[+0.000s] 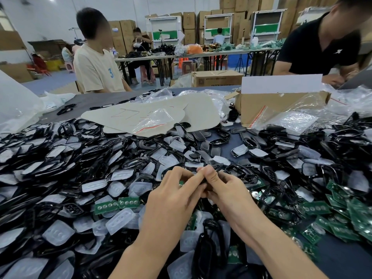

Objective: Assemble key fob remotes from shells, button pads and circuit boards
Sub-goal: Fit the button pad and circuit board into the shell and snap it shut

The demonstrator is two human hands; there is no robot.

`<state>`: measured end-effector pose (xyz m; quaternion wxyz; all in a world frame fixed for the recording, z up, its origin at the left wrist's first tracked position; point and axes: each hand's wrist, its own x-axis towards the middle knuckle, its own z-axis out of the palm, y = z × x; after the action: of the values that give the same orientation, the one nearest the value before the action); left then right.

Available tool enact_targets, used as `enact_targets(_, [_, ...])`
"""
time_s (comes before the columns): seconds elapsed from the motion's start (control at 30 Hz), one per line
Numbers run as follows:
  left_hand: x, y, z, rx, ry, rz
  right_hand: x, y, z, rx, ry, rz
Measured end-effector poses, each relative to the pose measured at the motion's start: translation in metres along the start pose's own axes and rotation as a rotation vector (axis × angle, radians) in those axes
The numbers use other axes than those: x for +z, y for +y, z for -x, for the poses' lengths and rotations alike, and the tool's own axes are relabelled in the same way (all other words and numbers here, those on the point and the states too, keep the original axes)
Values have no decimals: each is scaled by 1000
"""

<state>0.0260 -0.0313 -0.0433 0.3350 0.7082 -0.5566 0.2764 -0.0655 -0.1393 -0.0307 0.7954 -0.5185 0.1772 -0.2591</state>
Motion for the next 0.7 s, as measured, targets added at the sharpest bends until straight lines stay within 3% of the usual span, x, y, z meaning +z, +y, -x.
enact_targets(0.2, [0, -3, -1, 1, 85, -19, 1, -6, 2, 19, -42, -86])
enact_targets(0.4, [3, -3, 2, -28, 100, 49, 4, -5, 2, 40, 25, -115])
enact_targets(0.57, [3, 3, 1, -169, 91, 267, 2, -5, 6, -5, 35, -95])
enact_targets(0.7, [-2, 5, -6, -380, 29, 550, 4, -7, 5, 18, 57, -120])
